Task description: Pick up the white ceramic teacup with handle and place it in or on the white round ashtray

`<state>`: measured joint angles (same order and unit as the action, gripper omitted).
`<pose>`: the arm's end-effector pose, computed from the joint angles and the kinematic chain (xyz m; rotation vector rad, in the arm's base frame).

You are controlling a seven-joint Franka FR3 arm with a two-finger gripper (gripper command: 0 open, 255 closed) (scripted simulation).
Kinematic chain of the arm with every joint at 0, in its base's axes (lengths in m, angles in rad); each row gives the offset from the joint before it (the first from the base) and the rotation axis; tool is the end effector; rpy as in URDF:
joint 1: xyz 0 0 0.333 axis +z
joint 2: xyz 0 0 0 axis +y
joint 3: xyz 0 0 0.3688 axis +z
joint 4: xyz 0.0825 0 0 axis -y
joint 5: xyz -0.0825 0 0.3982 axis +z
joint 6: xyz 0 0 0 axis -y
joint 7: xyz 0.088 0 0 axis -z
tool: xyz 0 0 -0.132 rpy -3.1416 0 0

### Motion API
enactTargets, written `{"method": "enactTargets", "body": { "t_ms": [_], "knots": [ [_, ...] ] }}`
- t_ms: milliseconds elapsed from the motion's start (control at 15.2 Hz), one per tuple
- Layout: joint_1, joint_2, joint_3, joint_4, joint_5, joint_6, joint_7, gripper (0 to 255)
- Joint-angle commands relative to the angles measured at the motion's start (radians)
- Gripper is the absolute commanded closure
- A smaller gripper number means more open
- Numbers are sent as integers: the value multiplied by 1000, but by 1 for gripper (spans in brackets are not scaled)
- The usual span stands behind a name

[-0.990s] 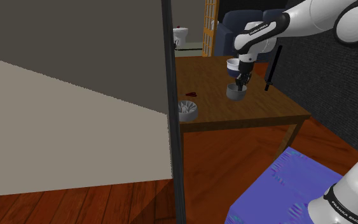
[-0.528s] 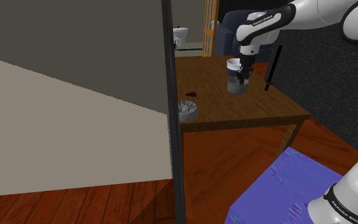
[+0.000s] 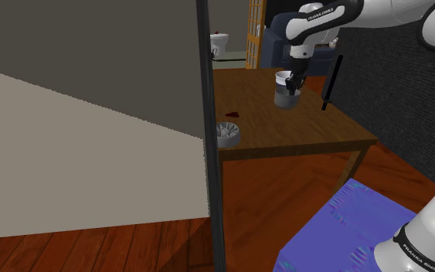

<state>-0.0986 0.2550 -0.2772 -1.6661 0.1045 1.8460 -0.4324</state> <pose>0.6159 -0.2147 0.4772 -3.0871 -0.0481 0.0735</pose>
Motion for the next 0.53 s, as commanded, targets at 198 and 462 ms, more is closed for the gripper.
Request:
{"method": "enactTargets", "body": {
  "t_ms": [198,462],
  "knots": [
    [61,15,38,34,0,-14,101,255],
    [112,41,69,77,2,-26,184,255]
  ]
}}
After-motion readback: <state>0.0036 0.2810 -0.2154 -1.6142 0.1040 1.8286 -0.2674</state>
